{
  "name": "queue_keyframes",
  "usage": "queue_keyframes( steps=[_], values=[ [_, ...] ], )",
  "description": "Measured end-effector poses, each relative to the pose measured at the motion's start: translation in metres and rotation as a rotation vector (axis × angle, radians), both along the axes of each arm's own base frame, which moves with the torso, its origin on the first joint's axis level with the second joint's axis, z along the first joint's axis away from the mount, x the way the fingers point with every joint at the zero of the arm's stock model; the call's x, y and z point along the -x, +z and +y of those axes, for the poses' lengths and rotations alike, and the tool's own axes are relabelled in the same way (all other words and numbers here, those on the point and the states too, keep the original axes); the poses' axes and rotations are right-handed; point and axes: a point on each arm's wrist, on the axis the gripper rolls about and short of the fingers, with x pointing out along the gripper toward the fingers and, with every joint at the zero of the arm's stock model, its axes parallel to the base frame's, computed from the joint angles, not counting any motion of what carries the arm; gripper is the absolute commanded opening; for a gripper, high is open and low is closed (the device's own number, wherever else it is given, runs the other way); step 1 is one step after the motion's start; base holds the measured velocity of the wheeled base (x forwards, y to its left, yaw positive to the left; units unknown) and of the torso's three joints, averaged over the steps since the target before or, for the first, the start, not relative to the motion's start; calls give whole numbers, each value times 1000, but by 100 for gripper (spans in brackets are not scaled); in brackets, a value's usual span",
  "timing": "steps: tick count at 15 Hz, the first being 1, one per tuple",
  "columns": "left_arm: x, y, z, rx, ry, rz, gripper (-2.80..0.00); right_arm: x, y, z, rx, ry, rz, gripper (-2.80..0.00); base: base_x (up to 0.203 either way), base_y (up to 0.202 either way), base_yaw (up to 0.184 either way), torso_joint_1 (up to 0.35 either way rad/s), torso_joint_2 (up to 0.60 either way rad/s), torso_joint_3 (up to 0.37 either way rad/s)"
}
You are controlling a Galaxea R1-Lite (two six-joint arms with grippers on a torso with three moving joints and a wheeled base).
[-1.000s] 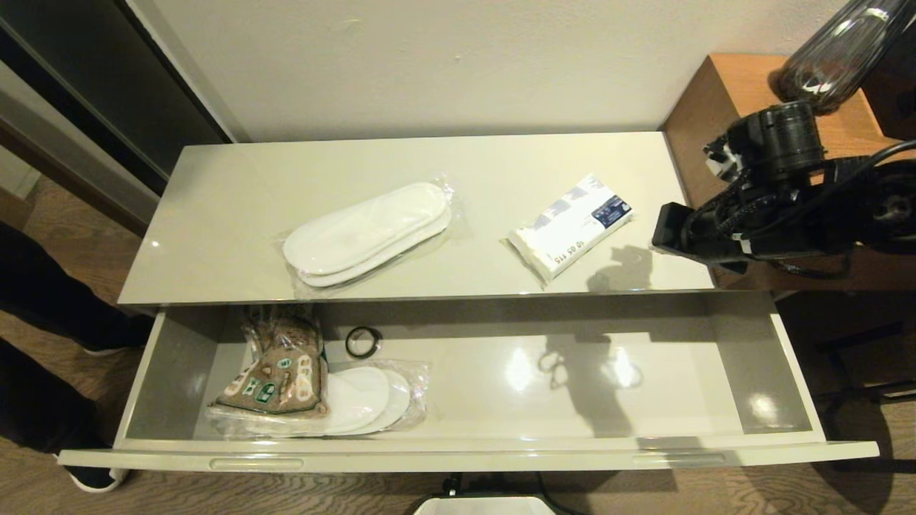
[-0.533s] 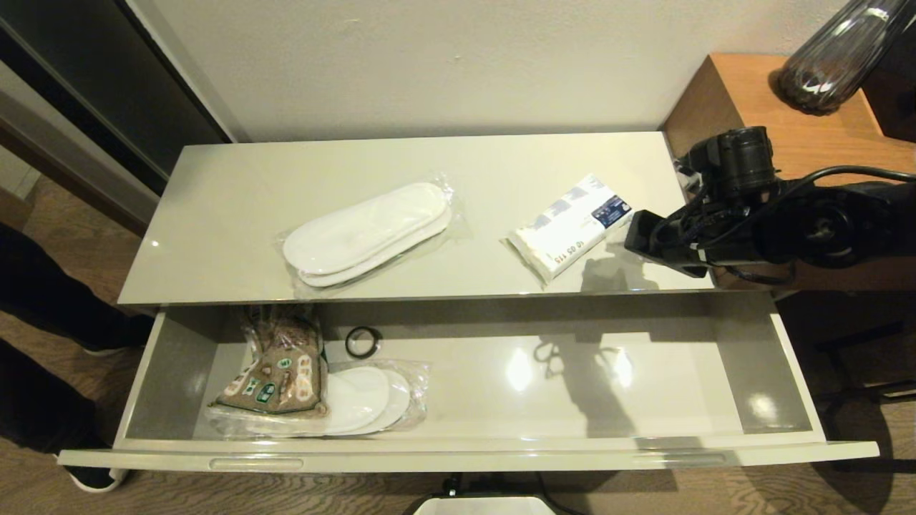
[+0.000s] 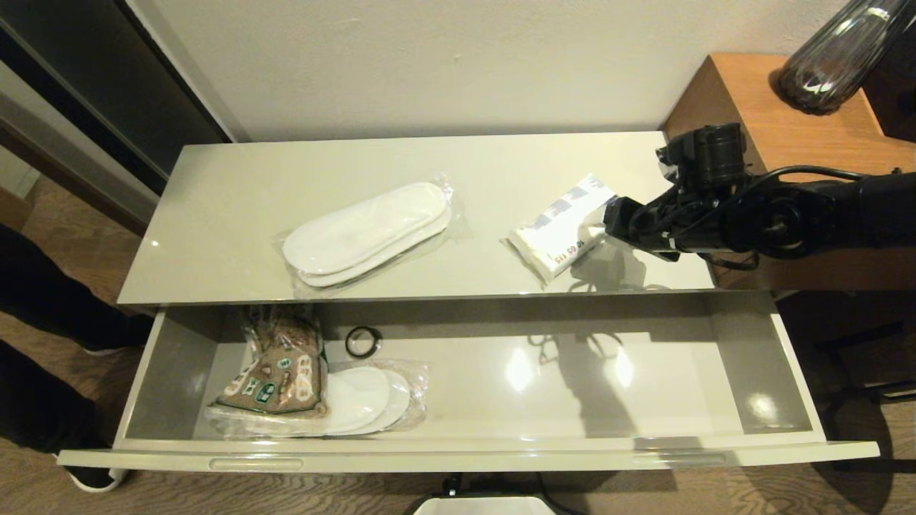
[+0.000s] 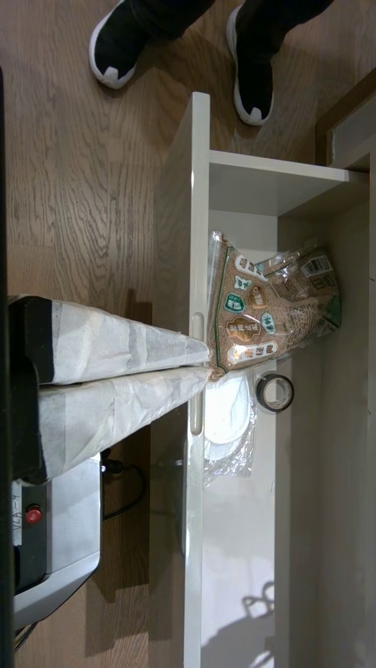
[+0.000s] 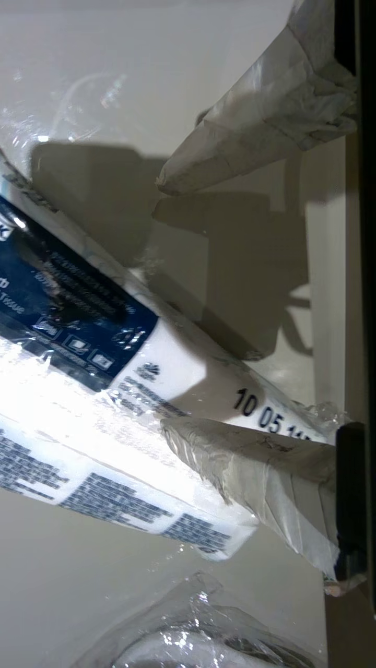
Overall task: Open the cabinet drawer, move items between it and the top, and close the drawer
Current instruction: Pick up the tissue on the table
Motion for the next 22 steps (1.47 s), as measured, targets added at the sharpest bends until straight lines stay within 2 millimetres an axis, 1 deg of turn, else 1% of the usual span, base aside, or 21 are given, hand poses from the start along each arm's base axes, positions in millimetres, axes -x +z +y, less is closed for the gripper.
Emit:
queue_keyframes(
  steps=[4,8,14,15,22],
  values=[
    [0,0,0,-1,1,0,-280,-17,-8,8,10,2,1,0,0,0,0,0,0,0],
    [0,0,0,0,0,0,-280,-32,-8,13,30,12,-4,0,0,0,0,0,0,0],
    [0,0,0,-1,1,0,-280,-39,-11,16,36,13,-7,0,0,0,0,0,0,0],
    [0,0,0,0,0,0,-280,-39,-12,16,37,13,-8,-280,0,0,0,0,0,0],
    [0,0,0,-1,0,0,-280,-40,-19,17,33,16,8,-280,0,0,0,0,0,0]
  ],
)
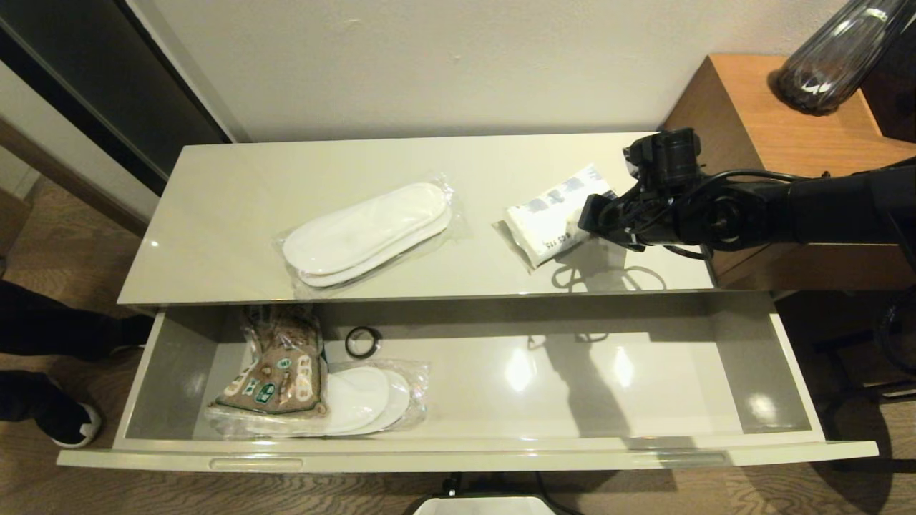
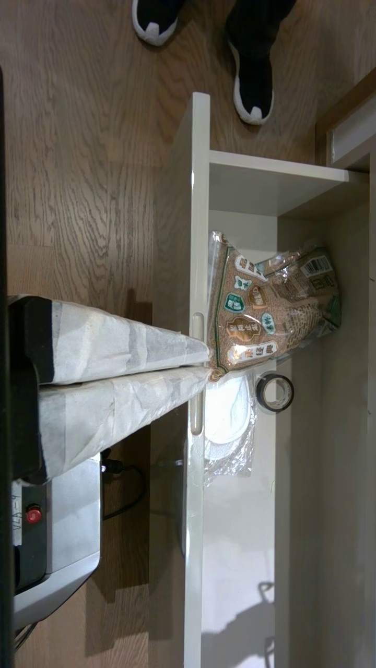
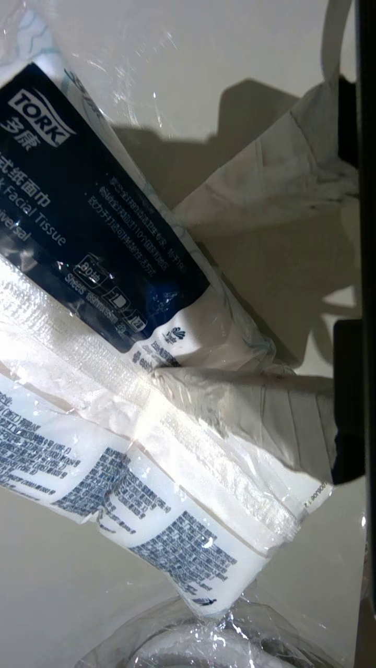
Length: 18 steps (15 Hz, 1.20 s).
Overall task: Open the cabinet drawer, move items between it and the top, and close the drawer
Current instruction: Pick up the tissue on the table
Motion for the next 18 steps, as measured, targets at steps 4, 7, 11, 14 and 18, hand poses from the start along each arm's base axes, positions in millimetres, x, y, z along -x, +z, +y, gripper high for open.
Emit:
queue_keyframes(
  steps=[4,7,11,14,18],
  values=[
    [0,0,0,0,0,0,-280,1,-4,0,0,-2,12,-280,0,0,0,0,0,0],
    [0,0,0,0,0,0,-280,2,-4,-1,0,-5,19,-280,0,0,0,0,0,0],
    [0,0,0,0,1,0,-280,8,0,-2,6,-5,27,-280,0,0,0,0,0,0],
    [0,0,0,0,0,0,-280,13,3,-3,13,-1,31,-280,0,0,0,0,0,0],
    [0,0,0,0,0,0,-280,23,5,-6,25,4,44,-280,0,0,0,0,0,0]
  ],
)
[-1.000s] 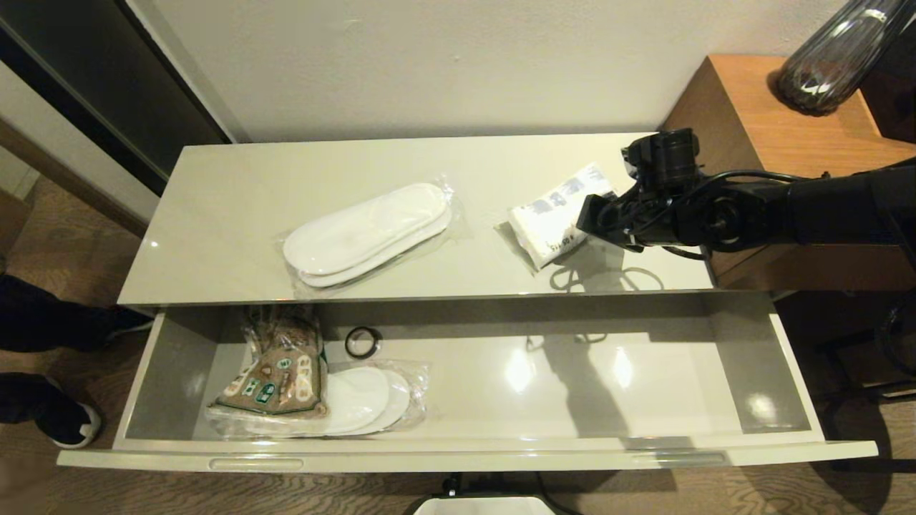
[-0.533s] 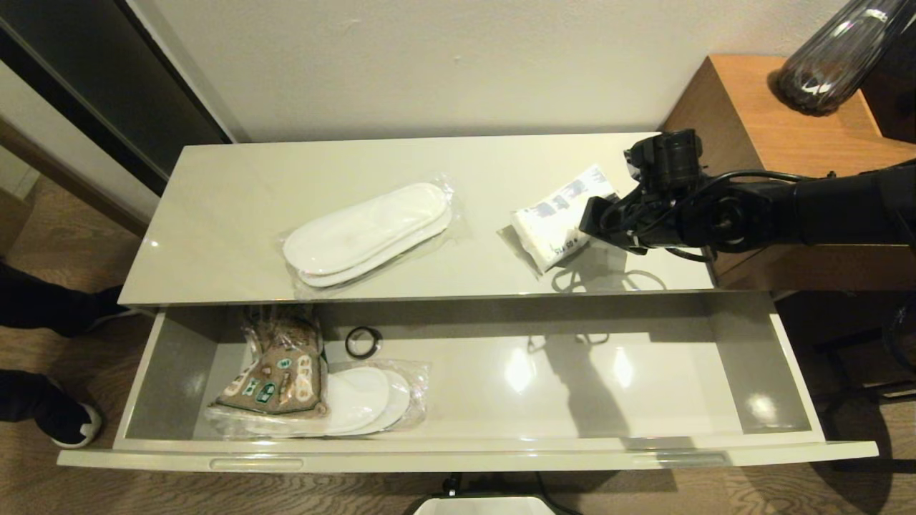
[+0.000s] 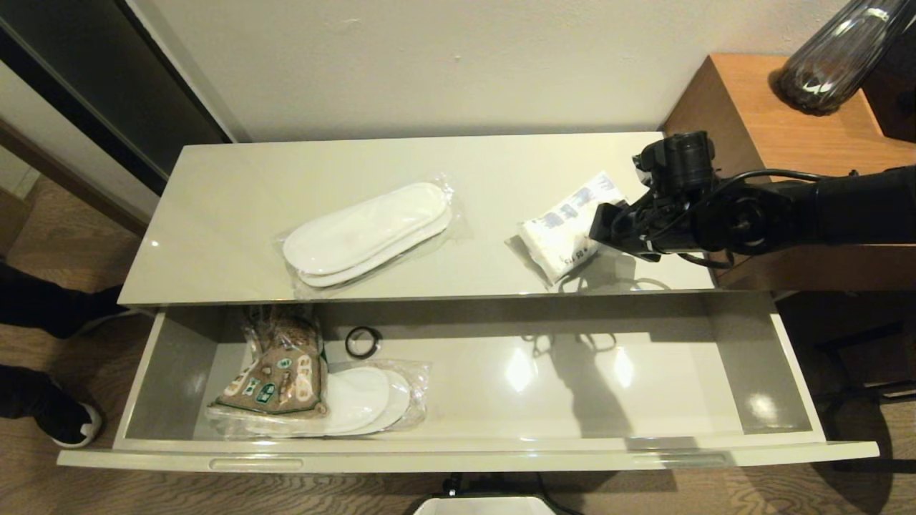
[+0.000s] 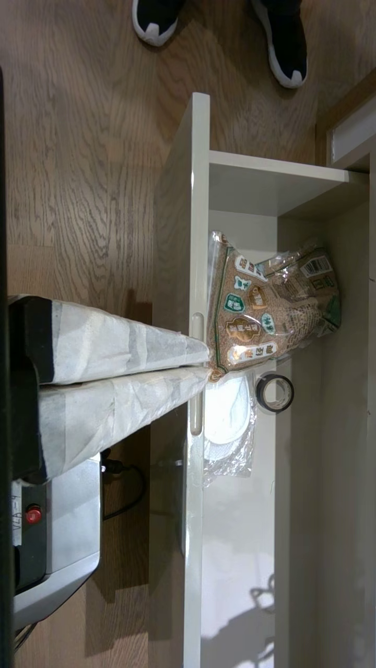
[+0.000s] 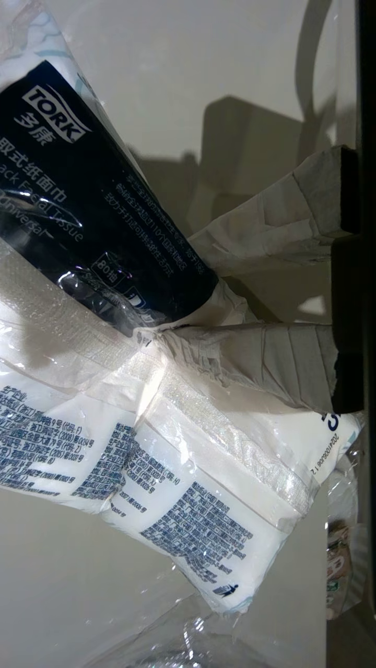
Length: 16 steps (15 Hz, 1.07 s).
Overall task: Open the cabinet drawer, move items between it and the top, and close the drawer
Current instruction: Pick up the tissue on the table, then put the tissue in the drawer
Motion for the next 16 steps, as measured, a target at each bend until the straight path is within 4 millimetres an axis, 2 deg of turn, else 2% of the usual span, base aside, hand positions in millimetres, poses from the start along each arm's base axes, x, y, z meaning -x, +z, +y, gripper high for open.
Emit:
queue_keyframes(
  steps=[9,16],
  values=[
    [0,0,0,0,0,0,-280,40,13,-8,58,41,7,-280,0,0,0,0,0,0],
    [0,0,0,0,0,0,-280,64,23,-7,61,66,20,-280,0,0,0,0,0,0]
  ],
)
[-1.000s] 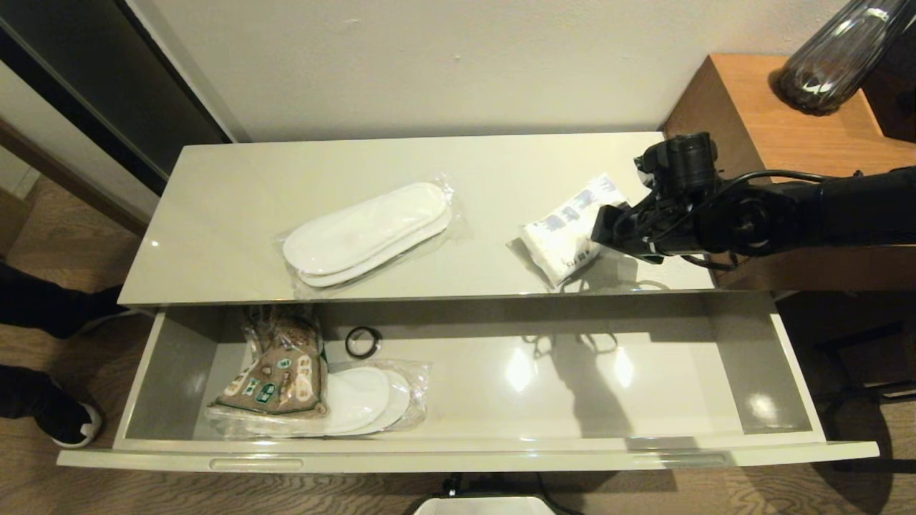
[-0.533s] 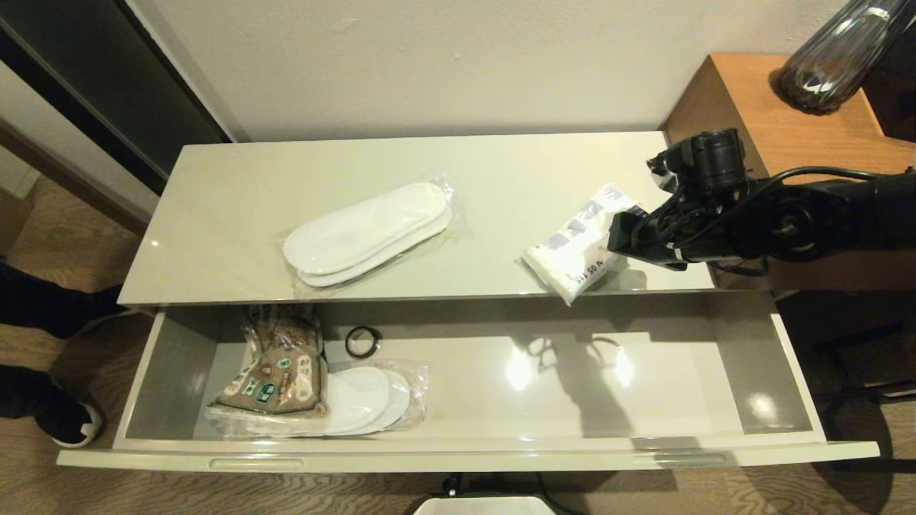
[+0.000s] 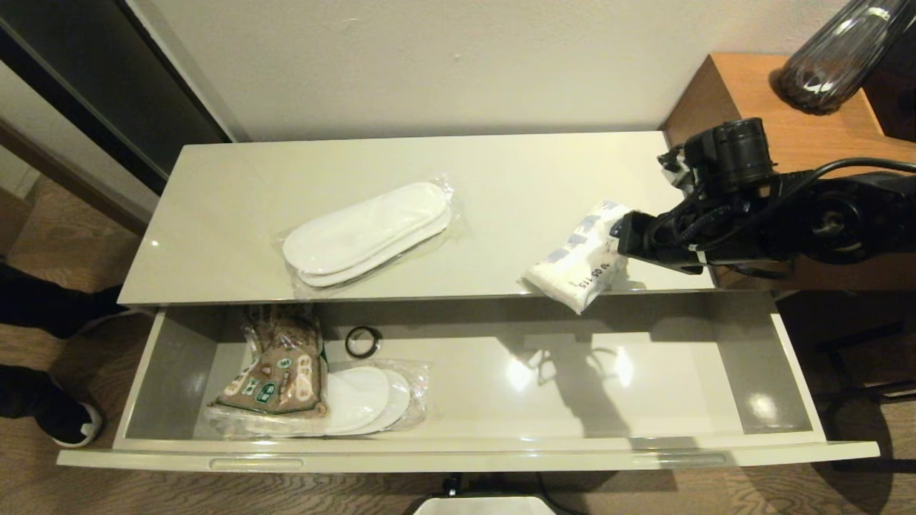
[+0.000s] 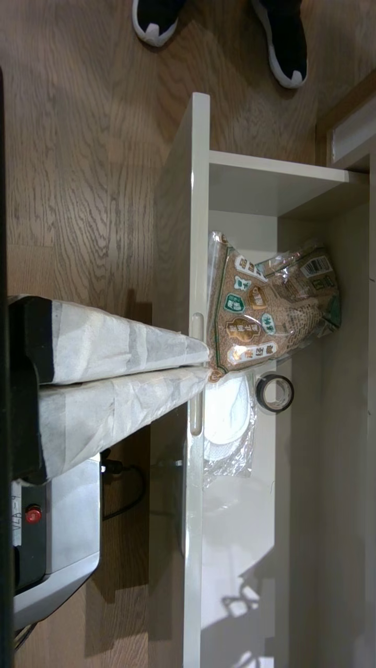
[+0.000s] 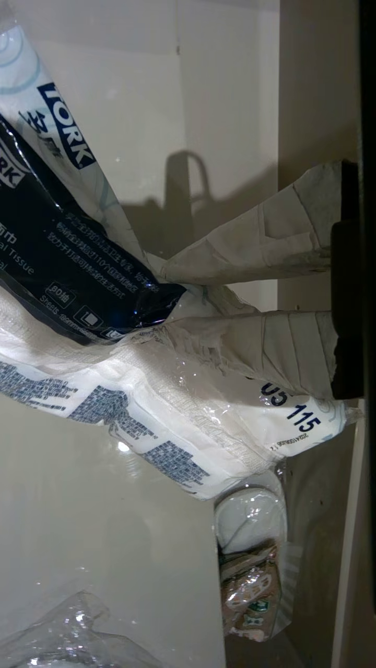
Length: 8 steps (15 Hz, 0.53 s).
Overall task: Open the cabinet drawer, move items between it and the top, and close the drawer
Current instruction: Put the tissue in the drawer
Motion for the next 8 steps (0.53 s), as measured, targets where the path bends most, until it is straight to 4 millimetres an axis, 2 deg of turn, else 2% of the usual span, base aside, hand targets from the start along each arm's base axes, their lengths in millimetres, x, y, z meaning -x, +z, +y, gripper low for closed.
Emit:
queue_keyframes(
  steps=[8],
  values=[
    [0,0,0,0,-1,0,-280,39,-4,-9,13,9,41,-280,0,0,0,0,0,0]
  ],
)
